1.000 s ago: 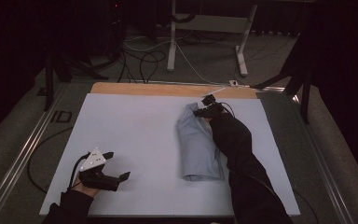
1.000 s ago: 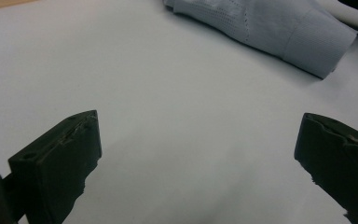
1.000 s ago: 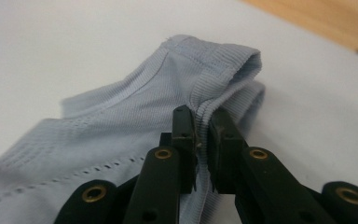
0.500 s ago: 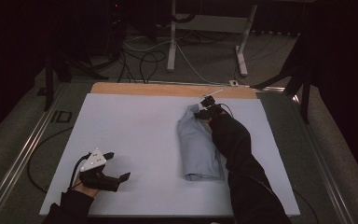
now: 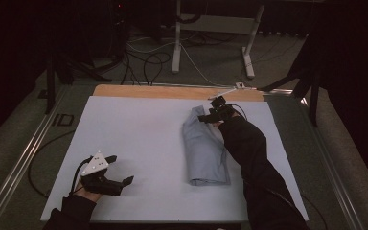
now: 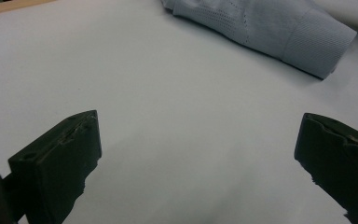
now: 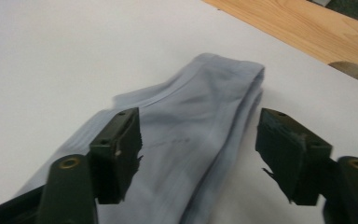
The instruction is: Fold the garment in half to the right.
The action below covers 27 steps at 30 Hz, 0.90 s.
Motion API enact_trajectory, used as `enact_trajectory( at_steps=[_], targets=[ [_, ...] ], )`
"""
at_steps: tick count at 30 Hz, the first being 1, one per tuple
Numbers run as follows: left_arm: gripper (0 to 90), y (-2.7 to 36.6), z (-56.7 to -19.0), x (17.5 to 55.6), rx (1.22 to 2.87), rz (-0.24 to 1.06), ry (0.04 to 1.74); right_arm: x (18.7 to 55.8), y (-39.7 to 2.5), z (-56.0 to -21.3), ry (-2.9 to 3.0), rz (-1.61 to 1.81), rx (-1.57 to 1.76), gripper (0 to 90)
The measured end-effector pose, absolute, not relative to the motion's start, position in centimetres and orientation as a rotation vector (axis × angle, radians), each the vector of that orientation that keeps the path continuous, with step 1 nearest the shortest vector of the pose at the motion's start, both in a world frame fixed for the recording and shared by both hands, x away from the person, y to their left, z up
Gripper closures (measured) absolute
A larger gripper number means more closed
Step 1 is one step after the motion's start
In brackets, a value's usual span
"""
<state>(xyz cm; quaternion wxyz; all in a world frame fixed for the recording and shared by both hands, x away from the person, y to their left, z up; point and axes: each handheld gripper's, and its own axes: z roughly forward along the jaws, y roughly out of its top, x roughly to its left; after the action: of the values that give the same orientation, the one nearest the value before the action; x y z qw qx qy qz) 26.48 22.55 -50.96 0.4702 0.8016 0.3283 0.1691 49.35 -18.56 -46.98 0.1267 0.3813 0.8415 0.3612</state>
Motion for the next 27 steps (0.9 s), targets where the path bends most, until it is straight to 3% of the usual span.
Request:
enact_trajectory(
  at_steps=[6, 17, 27],
  targets=[
    [1.7, 22.6, -50.8, 26.4, 1.958, 0.423, 0.791, 46.3, -18.9, -45.6, 2.466, 1.099, 1.048, 15.6],
    [1.7, 22.9, -50.5, 26.3, 1.944, 0.433, 0.797, 39.7, -20.1, -45.2, 2.508, 1.146, 0.943, 14.4],
    [1.7, 22.8, -50.6, 26.3, 1.95, 0.432, 0.797, 33.2, -20.8, -46.1, 2.528, 1.205, 0.872, 44.1]
  ],
)
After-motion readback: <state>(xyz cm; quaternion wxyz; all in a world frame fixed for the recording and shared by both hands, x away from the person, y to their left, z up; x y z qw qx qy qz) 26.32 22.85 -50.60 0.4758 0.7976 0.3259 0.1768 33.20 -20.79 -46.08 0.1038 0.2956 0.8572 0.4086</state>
